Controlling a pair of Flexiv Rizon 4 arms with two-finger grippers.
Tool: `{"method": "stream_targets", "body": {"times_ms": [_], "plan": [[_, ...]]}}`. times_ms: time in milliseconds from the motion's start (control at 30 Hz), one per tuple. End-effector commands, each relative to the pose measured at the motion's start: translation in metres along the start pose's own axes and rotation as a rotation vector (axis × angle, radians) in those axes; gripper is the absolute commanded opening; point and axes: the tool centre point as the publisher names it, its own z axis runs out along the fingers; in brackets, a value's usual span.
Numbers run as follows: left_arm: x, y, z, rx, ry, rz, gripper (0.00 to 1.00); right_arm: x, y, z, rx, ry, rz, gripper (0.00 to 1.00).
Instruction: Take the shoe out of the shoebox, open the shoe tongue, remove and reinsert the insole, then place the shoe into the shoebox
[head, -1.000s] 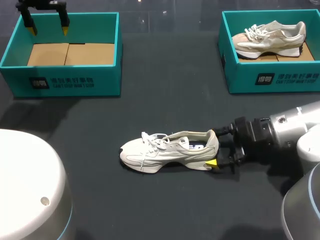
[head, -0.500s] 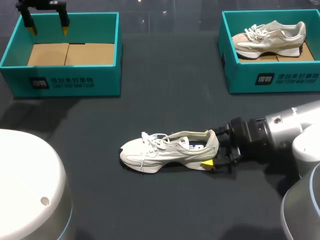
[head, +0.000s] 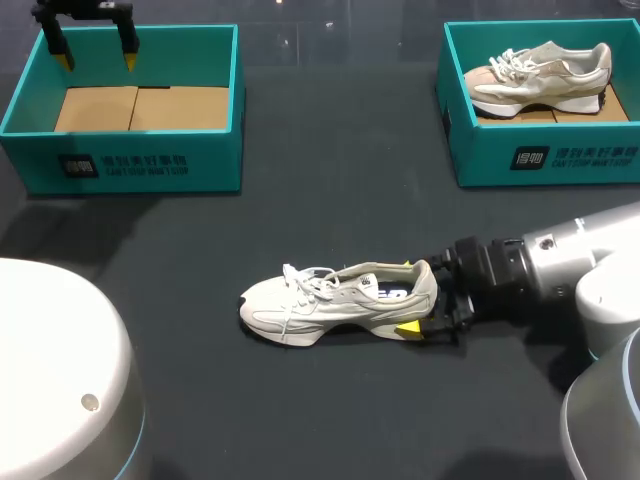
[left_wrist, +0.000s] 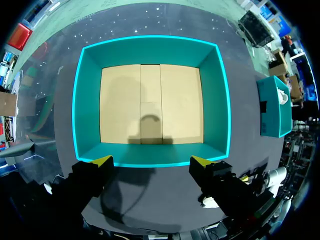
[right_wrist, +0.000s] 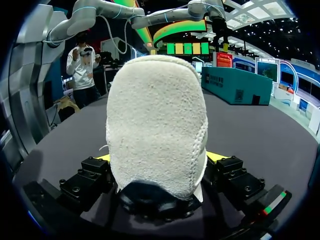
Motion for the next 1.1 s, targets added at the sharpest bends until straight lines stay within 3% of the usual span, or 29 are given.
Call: {"method": "stream_targets", "body": {"times_ms": [33, 67, 167, 633, 700, 800, 867, 900, 933, 1100], "plan": [[0.0, 0.0, 0.0, 0.0, -0.001, 0.0, 1.0, -0.004, -0.002, 0.005, 0.0, 0.004, -0.002, 0.95], [0.0, 0.0, 0.0, 0.0, -0.001, 0.0, 1.0, -0.004, -0.001, 0.006, -0.001, 0.004, -0.003, 0.92], [0.0, 0.0, 0.0, 0.0, -0.001, 0.0, 1.0, -0.004, -0.001, 0.007, -0.004, 0.009, -0.008, 1.0], [0.0, 0.0, 0.0, 0.0, -0.001, 0.0, 1.0, -0.003, 0.006, 0.008, -0.013, 0.012, -0.023, 0.99], [0.0, 0.0, 0.0, 0.0, -0.001, 0.0, 1.0, -0.003, 0.007, 0.009, -0.015, 0.015, -0.026, 0.65], [0.0, 0.0, 0.0, 0.0, -0.001, 0.0, 1.0, -0.003, 0.008, 0.009, -0.018, 0.018, -0.029, 0.59], [0.0, 0.0, 0.0, 0.0, -0.001, 0.0, 1.0, -0.003, 0.008, 0.009, -0.019, 0.019, -0.03, 0.33], [0.0, 0.0, 0.0, 0.0, -0.001, 0.0, 1.0, -0.004, 0.009, 0.01, -0.019, 0.02, -0.03, 0.13], [0.0, 0.0, 0.0, 0.0, -0.001, 0.0, 1.0, -0.004, 0.009, 0.01, -0.019, 0.022, -0.031, 0.0], [0.0, 0.0, 0.0, 0.0, -0.001, 0.0, 1.0, -0.005, 0.01, 0.012, -0.019, 0.027, -0.035, 0.0]]}}
